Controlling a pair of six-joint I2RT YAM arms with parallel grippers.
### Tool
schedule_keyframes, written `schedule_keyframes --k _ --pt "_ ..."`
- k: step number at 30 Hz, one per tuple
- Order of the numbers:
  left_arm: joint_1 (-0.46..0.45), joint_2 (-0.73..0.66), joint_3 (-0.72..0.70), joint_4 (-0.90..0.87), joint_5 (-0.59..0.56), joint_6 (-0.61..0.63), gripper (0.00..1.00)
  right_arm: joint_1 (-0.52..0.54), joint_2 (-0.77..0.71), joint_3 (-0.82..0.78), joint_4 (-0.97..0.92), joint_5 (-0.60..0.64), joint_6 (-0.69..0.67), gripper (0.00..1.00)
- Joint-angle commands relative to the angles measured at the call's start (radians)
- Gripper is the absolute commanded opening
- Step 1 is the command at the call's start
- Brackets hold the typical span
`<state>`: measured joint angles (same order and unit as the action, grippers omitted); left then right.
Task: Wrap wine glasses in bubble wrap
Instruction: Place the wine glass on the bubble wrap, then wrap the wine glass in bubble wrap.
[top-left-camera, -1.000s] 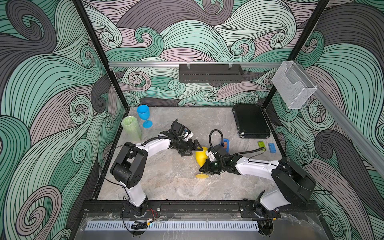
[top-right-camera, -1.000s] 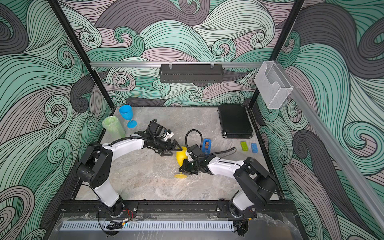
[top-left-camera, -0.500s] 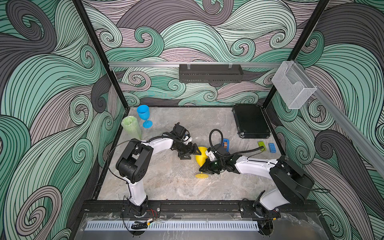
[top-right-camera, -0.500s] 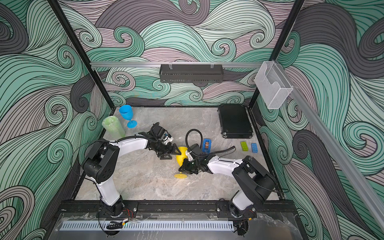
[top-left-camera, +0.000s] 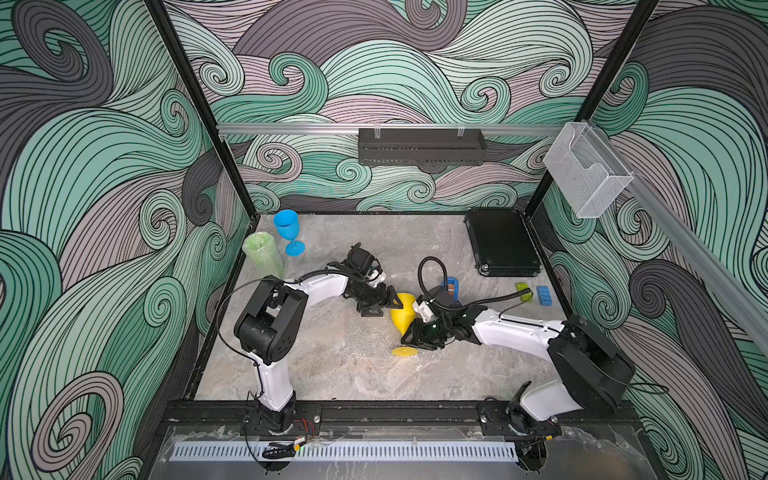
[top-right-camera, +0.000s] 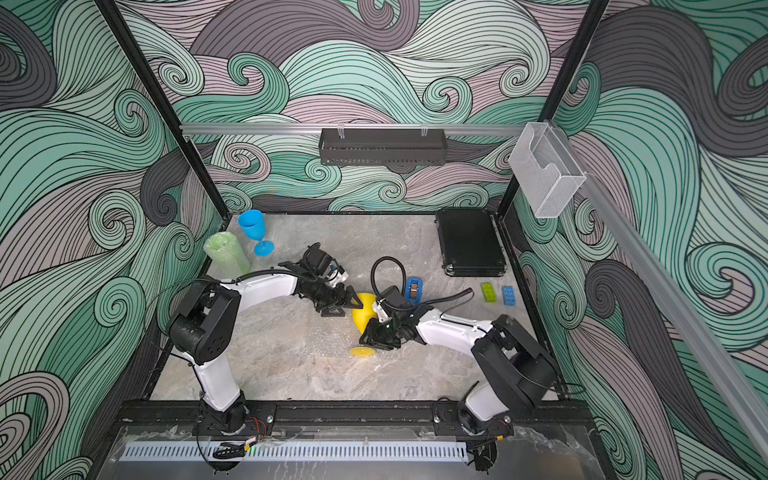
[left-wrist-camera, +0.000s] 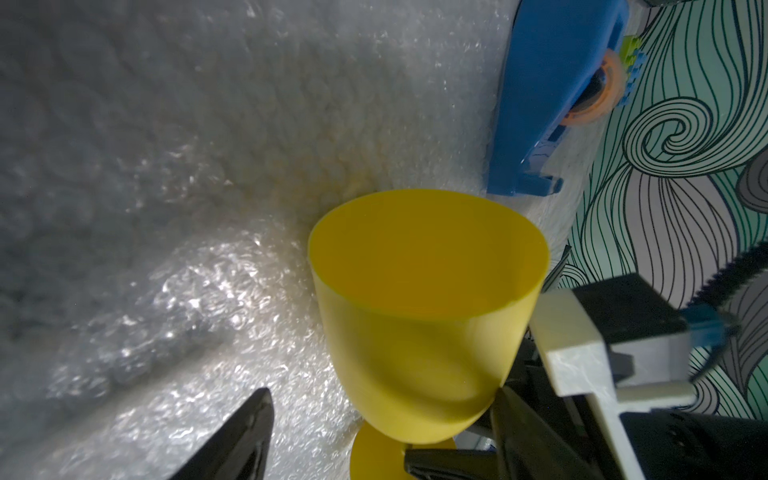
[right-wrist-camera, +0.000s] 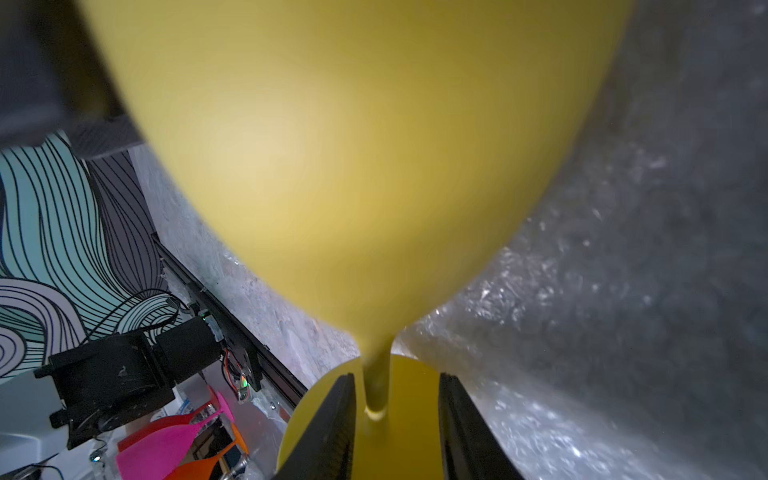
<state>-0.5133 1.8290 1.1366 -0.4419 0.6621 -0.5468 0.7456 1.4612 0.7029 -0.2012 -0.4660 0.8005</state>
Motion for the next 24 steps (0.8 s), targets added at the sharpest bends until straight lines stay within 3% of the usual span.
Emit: schedule_keyframes --k 1,6,10,14,24 --pt "-0.011 0.024 0.006 -0.070 -0.079 0.020 0.78 -0.021 -0.112 0.022 -0.117 0.050 -0.059 0.43" --pt "-0.015 0.009 0.005 -0.075 -0.088 0.029 0.78 -0.132 -0.241 -0.055 -0.195 0.106 -0.083 0.47" --pt "-0.017 0.008 -0.015 -0.060 -0.086 0.023 0.78 -0.222 -0.250 -0.103 -0.202 0.136 -0.133 0.53" --pt "-0.017 -0.007 -0.014 -0.069 -0.098 0.029 0.78 -0.293 -0.205 -0.114 -0.188 0.098 -0.165 0.54" --pt "-0.022 0.011 0.007 -0.079 -0.098 0.036 0.78 -0.313 0.050 -0.155 0.105 -0.076 -0.137 0.52"
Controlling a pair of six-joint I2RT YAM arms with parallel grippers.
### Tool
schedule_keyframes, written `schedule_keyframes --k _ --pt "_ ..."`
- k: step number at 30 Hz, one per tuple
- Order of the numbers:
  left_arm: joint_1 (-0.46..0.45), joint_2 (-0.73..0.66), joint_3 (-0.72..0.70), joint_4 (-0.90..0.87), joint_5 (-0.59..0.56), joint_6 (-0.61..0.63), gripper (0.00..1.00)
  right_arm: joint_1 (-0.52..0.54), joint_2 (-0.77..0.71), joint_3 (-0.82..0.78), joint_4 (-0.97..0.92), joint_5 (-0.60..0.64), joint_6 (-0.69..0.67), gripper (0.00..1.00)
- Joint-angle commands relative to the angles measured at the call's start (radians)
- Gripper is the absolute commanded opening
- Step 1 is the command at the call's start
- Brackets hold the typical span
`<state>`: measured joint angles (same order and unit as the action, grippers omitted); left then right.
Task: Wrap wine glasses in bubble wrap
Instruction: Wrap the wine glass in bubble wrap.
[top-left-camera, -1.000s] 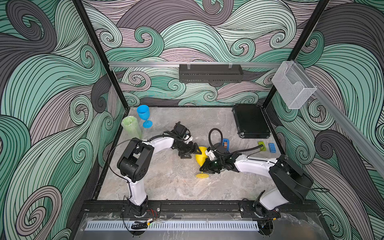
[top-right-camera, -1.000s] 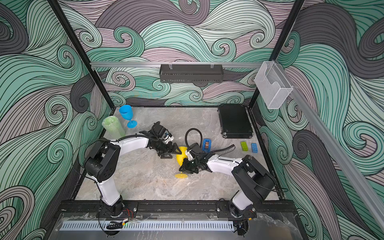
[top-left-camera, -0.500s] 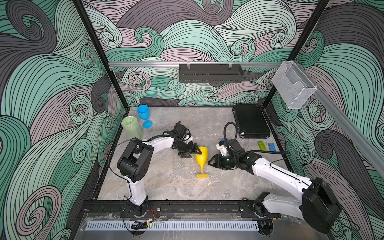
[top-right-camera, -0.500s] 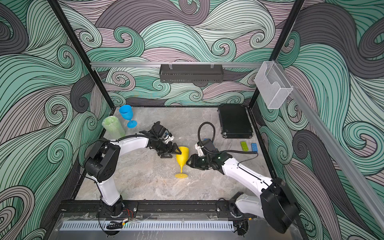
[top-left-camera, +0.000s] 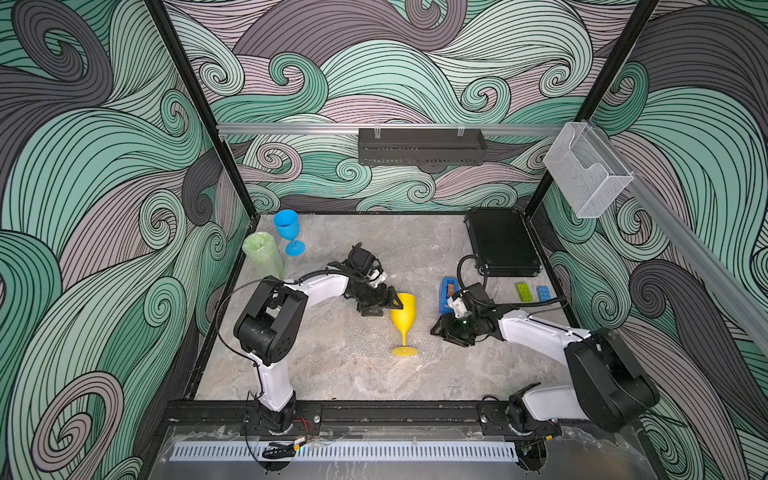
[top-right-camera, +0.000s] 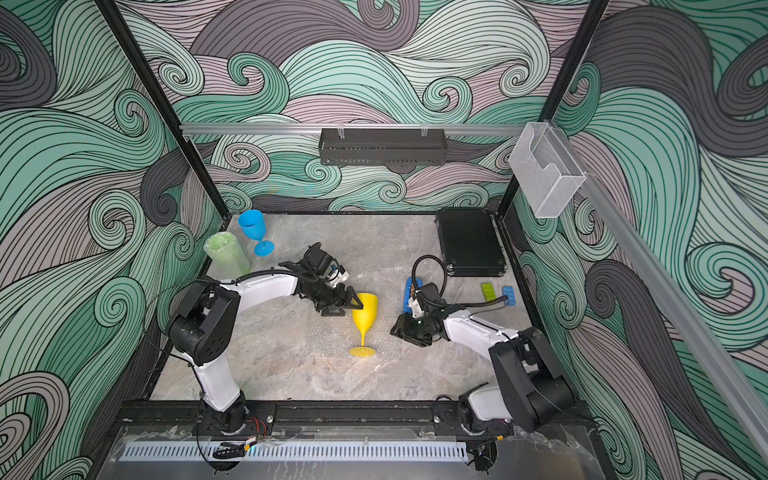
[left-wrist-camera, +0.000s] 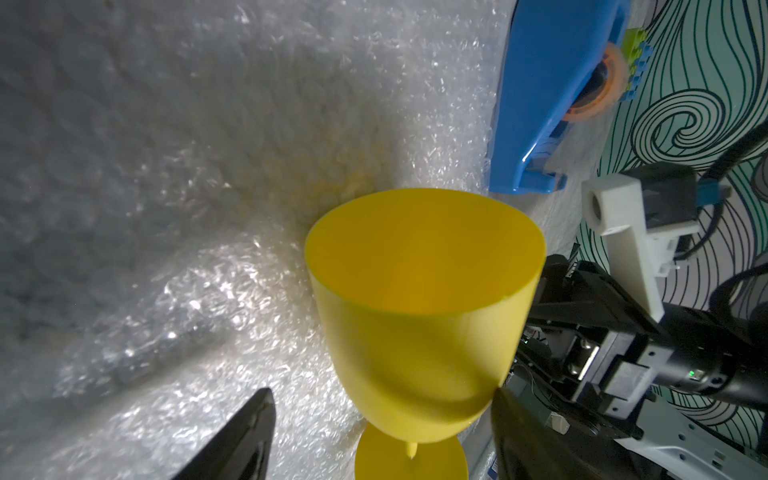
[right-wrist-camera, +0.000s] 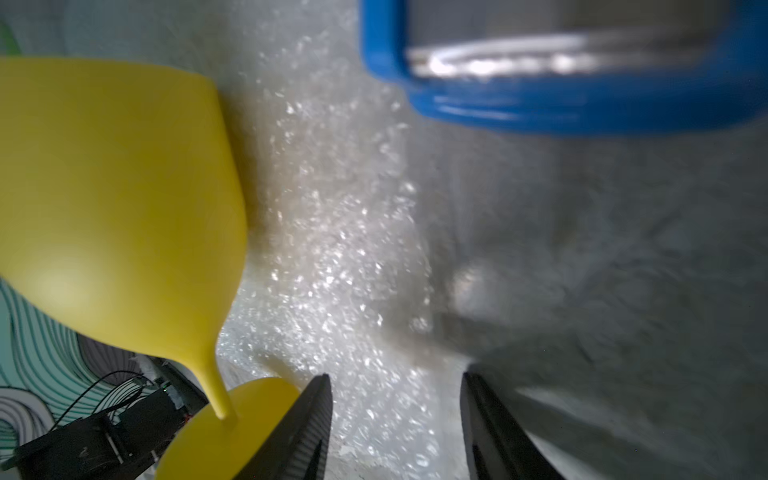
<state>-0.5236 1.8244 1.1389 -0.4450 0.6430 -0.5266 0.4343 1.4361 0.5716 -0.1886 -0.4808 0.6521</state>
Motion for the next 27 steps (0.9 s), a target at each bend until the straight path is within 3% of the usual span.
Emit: schedule_keyframes --k 1,6,11,16,23,27 --pt "-0.011 0.012 0.009 -0.083 -0.083 0.021 0.78 -0.002 0.097 -0.017 0.099 -0.076 0.020 0.51" --pt "-0.012 0.013 -0.012 -0.067 -0.077 0.015 0.77 0.008 0.116 -0.044 0.259 -0.186 0.107 0.45" --pt "-0.012 0.008 -0.014 -0.065 -0.075 0.012 0.77 0.018 0.008 -0.051 0.313 -0.224 0.164 0.40" --pt "-0.010 0.004 0.001 -0.082 -0.083 0.024 0.77 0.018 -0.058 -0.037 0.259 -0.237 0.156 0.33" --pt "-0.010 0.004 -0.002 -0.081 -0.083 0.024 0.77 0.021 -0.109 -0.036 0.154 -0.173 0.118 0.07" --pt "-0.012 -0.001 -0.008 -0.074 -0.075 0.021 0.77 0.032 -0.126 -0.017 0.129 -0.166 0.098 0.00"
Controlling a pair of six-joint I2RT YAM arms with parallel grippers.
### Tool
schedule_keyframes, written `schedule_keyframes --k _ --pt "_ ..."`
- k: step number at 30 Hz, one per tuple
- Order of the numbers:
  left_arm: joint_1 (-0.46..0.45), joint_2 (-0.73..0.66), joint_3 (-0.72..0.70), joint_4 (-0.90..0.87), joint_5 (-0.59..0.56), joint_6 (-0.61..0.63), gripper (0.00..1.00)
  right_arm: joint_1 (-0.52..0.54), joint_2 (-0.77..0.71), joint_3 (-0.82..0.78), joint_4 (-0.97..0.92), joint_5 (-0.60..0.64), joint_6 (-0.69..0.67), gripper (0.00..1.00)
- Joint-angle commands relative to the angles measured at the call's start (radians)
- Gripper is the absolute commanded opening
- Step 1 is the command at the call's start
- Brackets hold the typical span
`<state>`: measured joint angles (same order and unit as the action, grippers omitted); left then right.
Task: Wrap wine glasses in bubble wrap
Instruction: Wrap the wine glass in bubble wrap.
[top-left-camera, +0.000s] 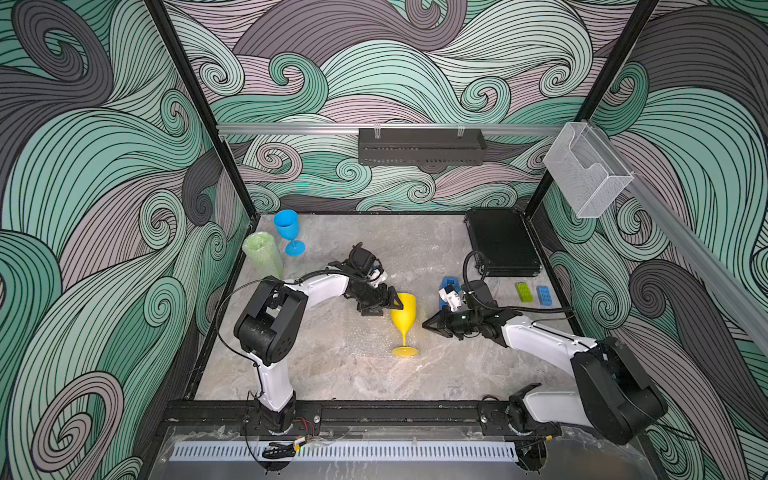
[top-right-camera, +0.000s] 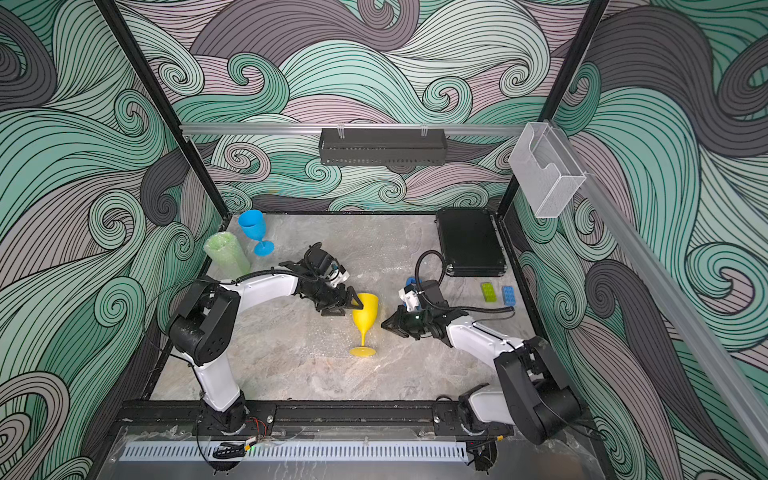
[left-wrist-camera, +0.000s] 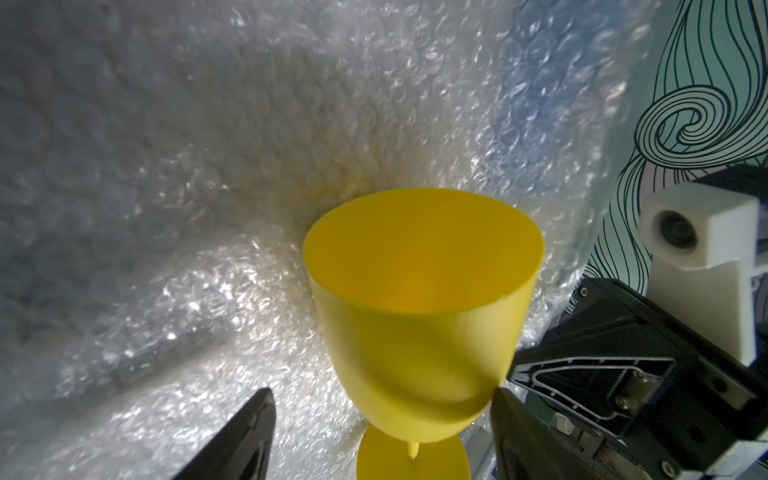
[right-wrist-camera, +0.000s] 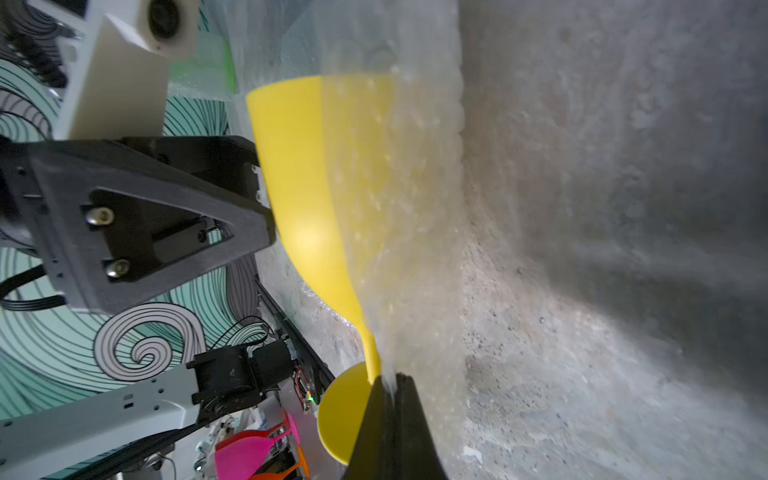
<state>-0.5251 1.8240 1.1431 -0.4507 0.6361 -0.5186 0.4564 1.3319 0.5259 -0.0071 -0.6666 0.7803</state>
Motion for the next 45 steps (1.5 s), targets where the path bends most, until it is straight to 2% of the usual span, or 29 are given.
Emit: schedule_keyframes --k 1,5,15,21,30,36,45 --pt "-0.009 -0.007 -0.006 -0.075 -0.072 0.018 0.77 0.014 -0.023 0.041 -0.072 0.022 -0.035 0.00" --pt "-0.010 -0.026 -0.022 -0.053 -0.048 0.002 0.78 0.052 -0.033 0.062 -0.062 0.044 -0.036 0.00" --pt "-0.008 -0.112 -0.020 -0.032 -0.016 0.010 0.87 0.117 0.041 0.151 -0.096 0.065 -0.033 0.00" --pt "-0.008 -0.110 -0.006 -0.013 0.029 -0.021 0.93 0.150 0.089 0.199 -0.116 0.076 -0.041 0.00" --pt "-0.007 -0.075 -0.002 -0.010 0.012 -0.039 0.93 0.197 0.144 0.256 -0.098 0.081 -0.038 0.01" --pt "-0.009 -0.050 0.018 -0.027 0.002 -0.048 0.91 0.212 0.187 0.290 -0.112 0.076 -0.045 0.02" --pt "-0.010 -0.022 0.004 -0.035 -0.025 -0.046 0.76 0.223 0.213 0.316 -0.122 0.075 -0.056 0.02"
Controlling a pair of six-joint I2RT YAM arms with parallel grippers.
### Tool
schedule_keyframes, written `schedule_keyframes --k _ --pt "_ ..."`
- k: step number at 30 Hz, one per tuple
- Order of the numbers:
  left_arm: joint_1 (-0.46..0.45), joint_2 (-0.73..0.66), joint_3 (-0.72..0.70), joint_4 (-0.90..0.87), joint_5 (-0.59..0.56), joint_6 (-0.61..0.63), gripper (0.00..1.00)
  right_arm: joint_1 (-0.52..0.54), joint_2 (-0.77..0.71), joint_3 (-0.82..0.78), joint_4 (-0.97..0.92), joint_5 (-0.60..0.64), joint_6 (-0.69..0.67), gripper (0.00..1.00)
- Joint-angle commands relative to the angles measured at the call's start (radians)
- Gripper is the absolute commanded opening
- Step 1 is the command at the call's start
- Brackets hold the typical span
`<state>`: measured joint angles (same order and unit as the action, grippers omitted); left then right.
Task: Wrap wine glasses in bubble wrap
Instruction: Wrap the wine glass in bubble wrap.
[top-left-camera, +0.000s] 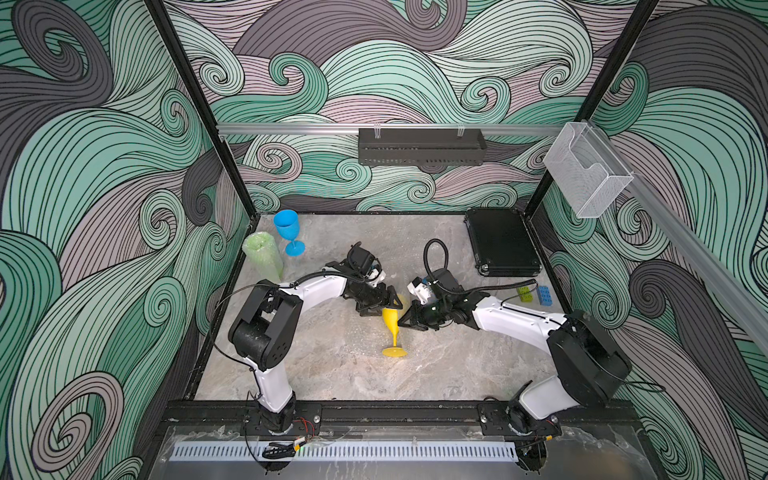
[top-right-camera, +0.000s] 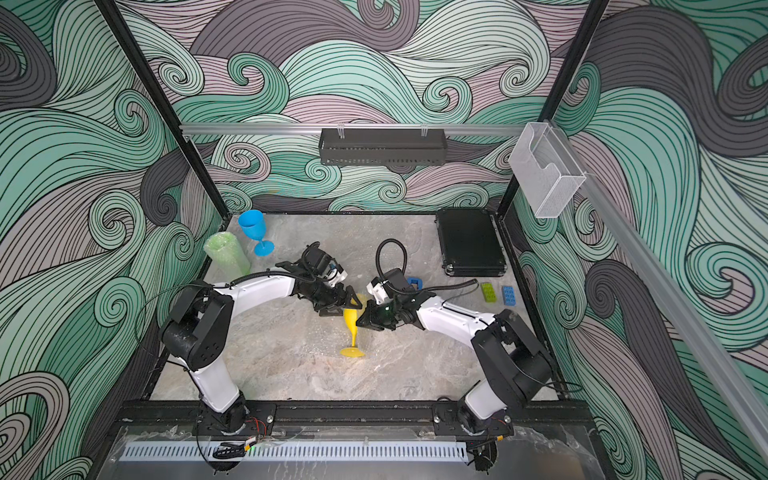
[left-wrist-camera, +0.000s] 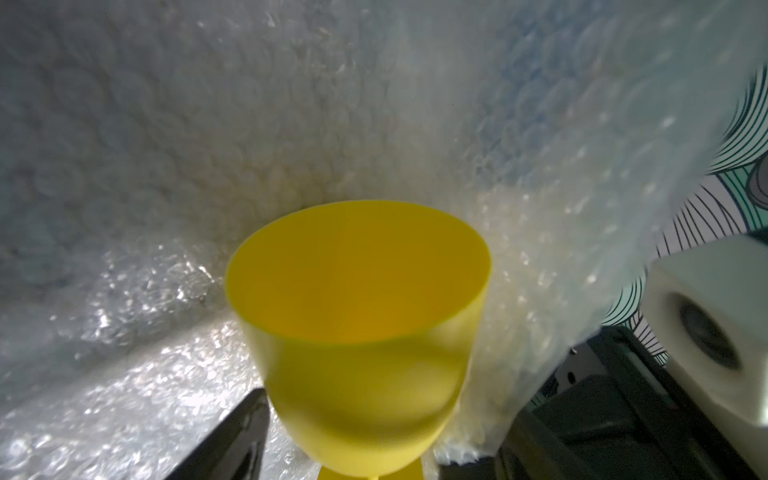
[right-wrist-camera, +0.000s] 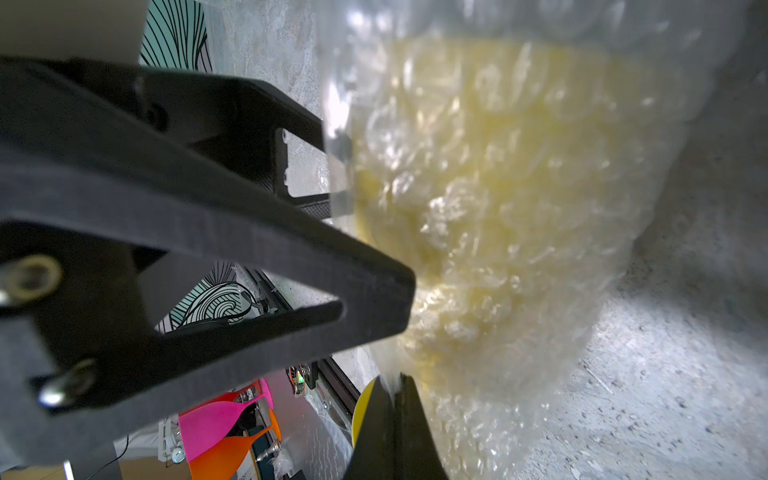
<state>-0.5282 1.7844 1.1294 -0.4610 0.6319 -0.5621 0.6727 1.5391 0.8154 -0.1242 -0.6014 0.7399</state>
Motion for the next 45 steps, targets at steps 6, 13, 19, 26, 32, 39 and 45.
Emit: schedule_keyframes --k 6,13,19,26,32,39,45 --pt "-0.007 0.020 0.006 -0.030 -0.038 0.017 0.63 0.006 -0.027 0.022 -0.018 0.011 -0.014 0.12" --pt "-0.006 0.008 0.000 -0.037 -0.044 0.034 0.56 -0.049 -0.135 0.022 -0.112 0.020 -0.073 0.33" --pt "-0.006 0.001 -0.012 -0.032 -0.047 0.041 0.55 -0.143 -0.149 0.029 -0.146 0.044 -0.120 0.51" --pt "-0.006 0.000 -0.019 -0.031 -0.045 0.047 0.54 -0.162 -0.022 0.088 -0.116 0.072 -0.130 0.80" --pt "-0.006 -0.004 -0.022 -0.025 -0.037 0.045 0.54 -0.164 0.073 0.136 -0.071 0.071 -0.100 0.86" --pt "-0.006 -0.012 -0.031 -0.018 -0.026 0.045 0.54 -0.163 0.166 0.186 -0.051 0.045 -0.077 0.88" --pt "-0.006 -0.024 -0.042 -0.007 -0.008 0.039 0.54 -0.160 0.216 0.189 -0.053 0.054 -0.076 0.87"
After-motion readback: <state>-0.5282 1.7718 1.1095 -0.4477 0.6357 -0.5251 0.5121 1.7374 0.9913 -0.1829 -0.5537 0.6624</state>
